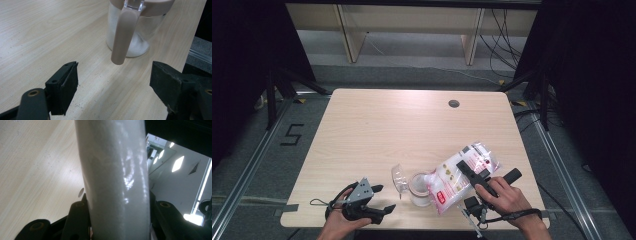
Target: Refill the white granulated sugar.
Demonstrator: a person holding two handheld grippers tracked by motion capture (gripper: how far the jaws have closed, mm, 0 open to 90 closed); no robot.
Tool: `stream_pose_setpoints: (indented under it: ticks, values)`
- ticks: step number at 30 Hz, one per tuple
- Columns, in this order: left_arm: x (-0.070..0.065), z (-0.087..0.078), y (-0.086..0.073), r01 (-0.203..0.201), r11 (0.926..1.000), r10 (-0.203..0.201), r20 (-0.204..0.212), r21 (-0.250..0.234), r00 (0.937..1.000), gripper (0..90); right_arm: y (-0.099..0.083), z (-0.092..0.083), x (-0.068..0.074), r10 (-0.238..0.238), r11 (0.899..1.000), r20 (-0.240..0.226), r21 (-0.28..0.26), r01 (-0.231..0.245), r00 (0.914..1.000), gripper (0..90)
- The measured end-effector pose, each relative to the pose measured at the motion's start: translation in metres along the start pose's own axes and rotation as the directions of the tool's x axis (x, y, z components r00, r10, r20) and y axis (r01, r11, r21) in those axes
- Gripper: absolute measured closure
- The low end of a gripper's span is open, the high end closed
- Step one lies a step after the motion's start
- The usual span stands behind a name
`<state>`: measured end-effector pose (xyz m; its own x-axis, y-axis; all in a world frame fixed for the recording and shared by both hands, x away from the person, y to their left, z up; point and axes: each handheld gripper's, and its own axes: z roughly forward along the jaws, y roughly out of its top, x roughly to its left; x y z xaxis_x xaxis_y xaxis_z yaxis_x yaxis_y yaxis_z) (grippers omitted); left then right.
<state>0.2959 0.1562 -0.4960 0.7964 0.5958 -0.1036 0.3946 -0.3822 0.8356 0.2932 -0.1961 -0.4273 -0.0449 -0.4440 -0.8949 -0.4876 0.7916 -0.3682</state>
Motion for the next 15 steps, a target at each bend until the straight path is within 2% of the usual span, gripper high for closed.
stream_pose_setpoints:
  ticks: [8, 11, 15]
  values:
    - [0.0005, -0.0005, 0.0002, -0.006, 1.0, 0.006, -0.001, 0.005, 1.0, 22.2, -0.0007, 0.0011, 0.0012, 0.009, 1.0, 0.003, -0.008, -0.009, 1.0, 63.9]
    - [0.0007, 0.0001, 0.0, -0.008, 1.0, 0.008, 0.004, 0.003, 1.0, 22.2, -0.0009, 0.0013, 0.0013, 0.012, 1.0, -0.01, -0.005, -0.012, 0.9999, 64.0]
    - [-0.0005, 0.0006, -0.0002, 0.003, 1.0, -0.003, -0.003, -0.001, 1.0, 22.2, -0.0011, 0.0022, 0.0022, 0.014, 1.0, -0.013, -0.005, -0.014, 0.9998, 64.2]
